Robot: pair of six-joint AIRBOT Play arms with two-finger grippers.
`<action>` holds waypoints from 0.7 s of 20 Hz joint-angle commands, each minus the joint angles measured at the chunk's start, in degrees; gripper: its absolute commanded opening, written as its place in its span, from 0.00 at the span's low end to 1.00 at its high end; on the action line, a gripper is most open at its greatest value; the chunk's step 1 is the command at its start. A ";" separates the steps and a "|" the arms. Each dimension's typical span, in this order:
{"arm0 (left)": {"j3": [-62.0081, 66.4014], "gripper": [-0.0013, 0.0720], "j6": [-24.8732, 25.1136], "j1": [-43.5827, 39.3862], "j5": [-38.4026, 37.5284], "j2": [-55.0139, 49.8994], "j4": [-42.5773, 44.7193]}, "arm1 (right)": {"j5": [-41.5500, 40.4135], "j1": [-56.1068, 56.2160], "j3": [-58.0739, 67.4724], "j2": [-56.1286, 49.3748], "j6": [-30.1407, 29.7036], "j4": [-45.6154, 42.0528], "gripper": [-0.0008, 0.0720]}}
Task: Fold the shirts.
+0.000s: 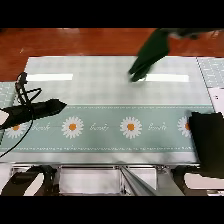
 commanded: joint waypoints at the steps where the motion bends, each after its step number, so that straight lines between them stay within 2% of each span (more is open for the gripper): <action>1: 0.00 0.05 0.04 -0.04 0.66 -0.02 -1.20 | 7.37 -13.14 5.42 1.14 3.13 5.11 0.04; 5: 0.00 0.05 0.26 -0.04 1.03 -0.02 -2.08 | 18.71 -27.34 5.42 4.00 4.92 3.80 0.04; 10: 0.00 0.05 0.26 -0.04 2.80 -0.04 -2.08 | 33.83 -38.03 1.11 10.64 3.10 -8.61 0.03; 14: -0.02 0.05 0.28 -0.04 6.05 -0.13 -2.08 | 33.88 -45.40 -11.13 20.59 0.04 -15.69 0.04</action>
